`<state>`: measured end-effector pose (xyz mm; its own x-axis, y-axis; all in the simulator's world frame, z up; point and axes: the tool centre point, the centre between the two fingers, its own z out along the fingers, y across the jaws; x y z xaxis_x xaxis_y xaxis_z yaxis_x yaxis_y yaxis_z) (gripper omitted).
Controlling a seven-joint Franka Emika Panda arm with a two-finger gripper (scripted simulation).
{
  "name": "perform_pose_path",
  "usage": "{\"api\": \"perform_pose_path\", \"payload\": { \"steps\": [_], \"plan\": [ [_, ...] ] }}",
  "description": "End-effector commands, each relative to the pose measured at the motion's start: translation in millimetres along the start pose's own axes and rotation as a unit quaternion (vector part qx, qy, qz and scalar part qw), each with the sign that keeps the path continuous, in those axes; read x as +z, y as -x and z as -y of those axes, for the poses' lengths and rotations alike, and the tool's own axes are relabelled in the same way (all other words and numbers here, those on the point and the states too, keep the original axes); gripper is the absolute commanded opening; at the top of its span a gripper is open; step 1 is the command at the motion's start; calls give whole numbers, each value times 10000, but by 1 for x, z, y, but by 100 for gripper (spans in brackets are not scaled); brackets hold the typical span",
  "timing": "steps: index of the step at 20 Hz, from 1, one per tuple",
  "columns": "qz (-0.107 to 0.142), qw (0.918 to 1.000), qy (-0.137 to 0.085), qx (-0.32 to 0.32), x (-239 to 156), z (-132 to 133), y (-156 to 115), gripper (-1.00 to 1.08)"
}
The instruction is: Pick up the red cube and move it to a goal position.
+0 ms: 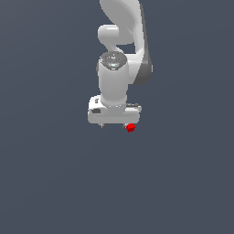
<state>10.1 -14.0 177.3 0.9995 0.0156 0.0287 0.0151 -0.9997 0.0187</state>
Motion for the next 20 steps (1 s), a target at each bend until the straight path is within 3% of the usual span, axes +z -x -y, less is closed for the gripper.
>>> {"api": "perform_pose_path", "payload": {
  "steps": [1,11,20],
  "plan": [
    [0,10000,0,0,0,0,0,100],
    [22,9998,-20,-202,25,18,16,100],
    [77,9974,-73,-711,89,60,58,100]
  ]
}}
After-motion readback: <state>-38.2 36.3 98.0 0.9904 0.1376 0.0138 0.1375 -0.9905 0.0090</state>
